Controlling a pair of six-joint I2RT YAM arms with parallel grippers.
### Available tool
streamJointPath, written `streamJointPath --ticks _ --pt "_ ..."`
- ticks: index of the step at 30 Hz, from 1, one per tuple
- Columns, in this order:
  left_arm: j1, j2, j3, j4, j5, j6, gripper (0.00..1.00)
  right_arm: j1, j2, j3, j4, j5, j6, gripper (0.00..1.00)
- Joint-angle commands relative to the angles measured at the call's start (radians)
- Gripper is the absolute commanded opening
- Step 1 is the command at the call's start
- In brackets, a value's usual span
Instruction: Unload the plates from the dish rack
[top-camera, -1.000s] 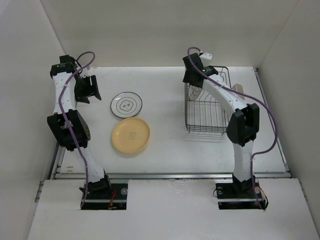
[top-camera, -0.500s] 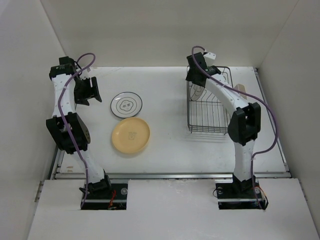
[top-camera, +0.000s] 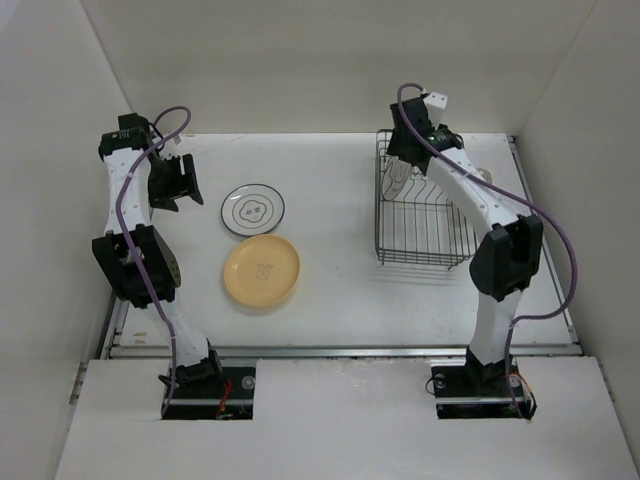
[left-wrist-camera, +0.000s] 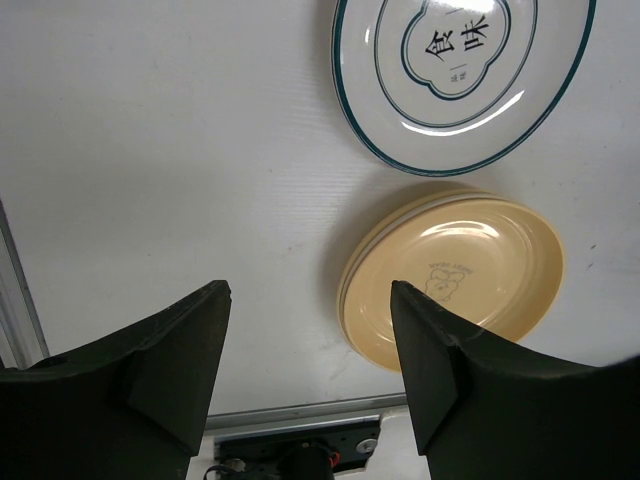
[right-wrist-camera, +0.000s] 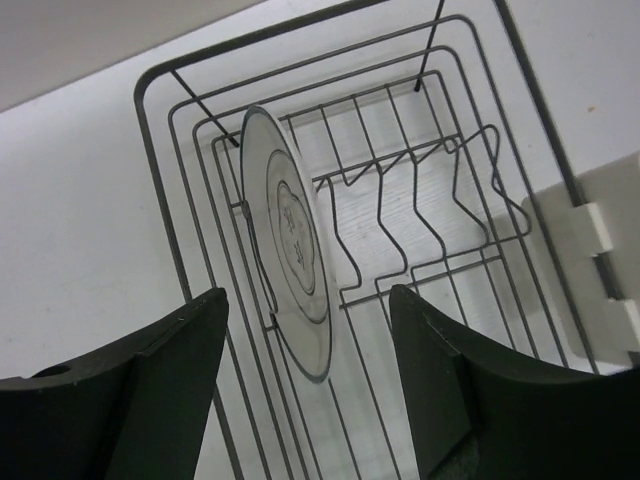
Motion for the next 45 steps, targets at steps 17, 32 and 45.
streamJointPath --ticks 17,32,45 --pt "0.006 -0.063 -0.01 -0.034 -0.024 0.011 0.62 -0.024 0.136 0.17 0.03 0.151 -0.221 0.0" --pt "0.006 -0.063 0.029 -0.116 0.263 0.149 0.7 0.092 -0.149 0.067 0.213 -0.016 -0.265 0.0" --pt "0.006 -0.081 0.01 -0.242 0.533 0.382 1.0 0.21 0.148 0.049 0.522 -1.395 -0.168 0.0"
